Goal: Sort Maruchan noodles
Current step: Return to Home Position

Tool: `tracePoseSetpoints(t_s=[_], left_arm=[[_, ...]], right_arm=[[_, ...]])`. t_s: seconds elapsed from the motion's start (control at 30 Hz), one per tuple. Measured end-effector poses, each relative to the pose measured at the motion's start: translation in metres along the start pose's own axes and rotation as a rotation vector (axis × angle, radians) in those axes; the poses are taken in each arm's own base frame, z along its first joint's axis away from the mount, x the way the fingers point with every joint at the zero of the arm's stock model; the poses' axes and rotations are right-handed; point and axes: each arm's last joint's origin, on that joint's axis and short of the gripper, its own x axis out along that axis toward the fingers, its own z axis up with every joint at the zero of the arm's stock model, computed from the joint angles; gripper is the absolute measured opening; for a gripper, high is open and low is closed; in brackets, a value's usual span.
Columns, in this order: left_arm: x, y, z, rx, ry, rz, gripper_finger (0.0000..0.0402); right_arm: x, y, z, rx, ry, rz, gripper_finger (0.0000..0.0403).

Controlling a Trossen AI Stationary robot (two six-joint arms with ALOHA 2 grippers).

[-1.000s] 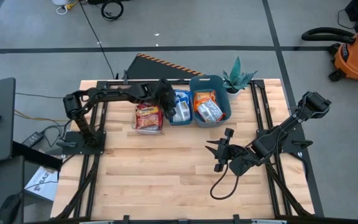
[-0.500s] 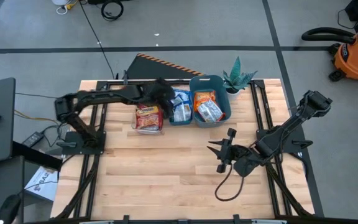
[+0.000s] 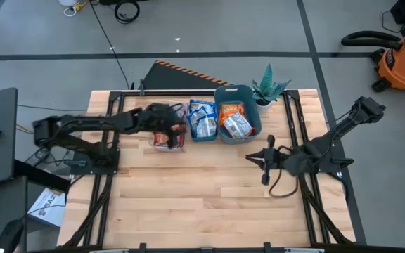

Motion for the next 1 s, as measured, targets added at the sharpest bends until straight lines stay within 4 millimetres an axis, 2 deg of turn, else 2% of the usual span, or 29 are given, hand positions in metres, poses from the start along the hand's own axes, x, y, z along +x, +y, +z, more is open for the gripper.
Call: tracePoseSetpoints(t_s=[0.2, 0.37, 0.53, 0.67, 0.9, 1.0], left_arm=[[-0.030, -0.004, -0.029, -0.071, -0.154, -0.095, 0.0185], [-0.045, -0.007, -0.055, -0.115, -0.287, -0.175, 0.0185], [-0.056, -0.011, -0.080, -0.147, -0.393, -0.217, 0.0175], [-0.064, -0.013, -0.094, -0.153, -0.451, -0.213, 0.0166], [-0.078, -0.011, -0.107, -0.061, -0.559, -0.141, 0.0152], [-0.085, -0.011, -0.112, -0.043, -0.611, -0.134, 0.0146]], right_arm=[[-0.012, -0.026, -0.011, 0.048, -0.090, 0.081, 0.0016], [-0.021, -0.044, -0.016, 0.076, -0.144, 0.075, 0.0006], [-0.030, -0.057, -0.020, 0.077, -0.194, 0.073, 0.0014], [-0.037, -0.068, -0.025, 0.085, -0.206, 0.048, 0.0012], [-0.054, -0.087, -0.035, 0.148, -0.210, 0.012, 0.0009], [-0.061, -0.093, -0.036, 0.157, -0.274, 0.017, 0.0012]])
